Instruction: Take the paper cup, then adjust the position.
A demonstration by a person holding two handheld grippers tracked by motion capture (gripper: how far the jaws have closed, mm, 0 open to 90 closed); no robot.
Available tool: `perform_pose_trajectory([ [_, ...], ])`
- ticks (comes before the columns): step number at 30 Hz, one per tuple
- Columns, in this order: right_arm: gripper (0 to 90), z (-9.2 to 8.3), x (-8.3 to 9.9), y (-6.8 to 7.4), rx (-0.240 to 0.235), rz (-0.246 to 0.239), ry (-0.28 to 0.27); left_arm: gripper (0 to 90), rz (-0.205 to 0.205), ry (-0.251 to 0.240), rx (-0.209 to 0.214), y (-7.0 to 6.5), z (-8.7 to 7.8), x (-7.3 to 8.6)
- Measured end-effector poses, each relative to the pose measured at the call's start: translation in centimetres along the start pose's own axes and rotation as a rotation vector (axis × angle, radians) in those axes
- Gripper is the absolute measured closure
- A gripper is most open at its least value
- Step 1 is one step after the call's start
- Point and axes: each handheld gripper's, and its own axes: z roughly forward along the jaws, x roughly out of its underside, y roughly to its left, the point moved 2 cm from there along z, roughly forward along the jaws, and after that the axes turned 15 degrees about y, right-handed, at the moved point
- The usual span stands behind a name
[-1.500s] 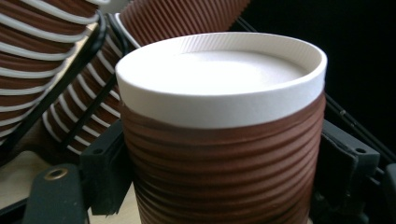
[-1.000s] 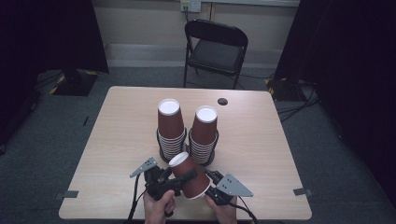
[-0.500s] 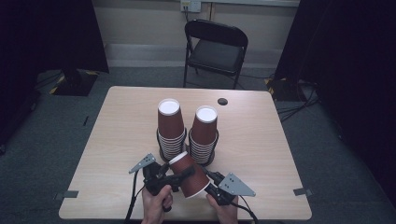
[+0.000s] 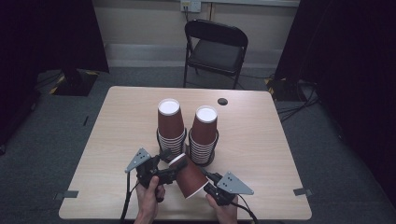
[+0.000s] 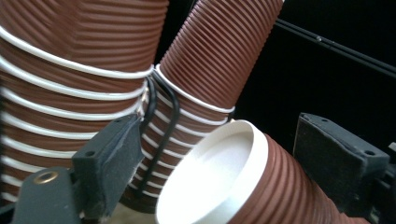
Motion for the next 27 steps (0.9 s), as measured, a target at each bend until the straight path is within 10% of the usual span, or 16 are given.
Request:
perform_pose_trajectory([
  [8,86.0,-0.2,0.6,-0.4,0.031,0.011,0.072,15.1,0.087,-0.036,-0.129,0.6,-0.5,0.3],
  [12,86.0,-0.3,0.8,-0.8,0.043,0.027,0.088,15.2,0.104,-0.028,-0.104,0.8,-0.7,0.3],
  [18,85.9,-0.5,1.0,-1.1,0.045,0.039,0.104,17.9,0.224,0.006,-0.206,0.4,-1.0,0.7],
  [27,85.9,-0.6,1.3,-1.7,0.045,0.055,0.178,23.0,0.336,0.077,-0.189,-0.3,-1.5,1.0],
])
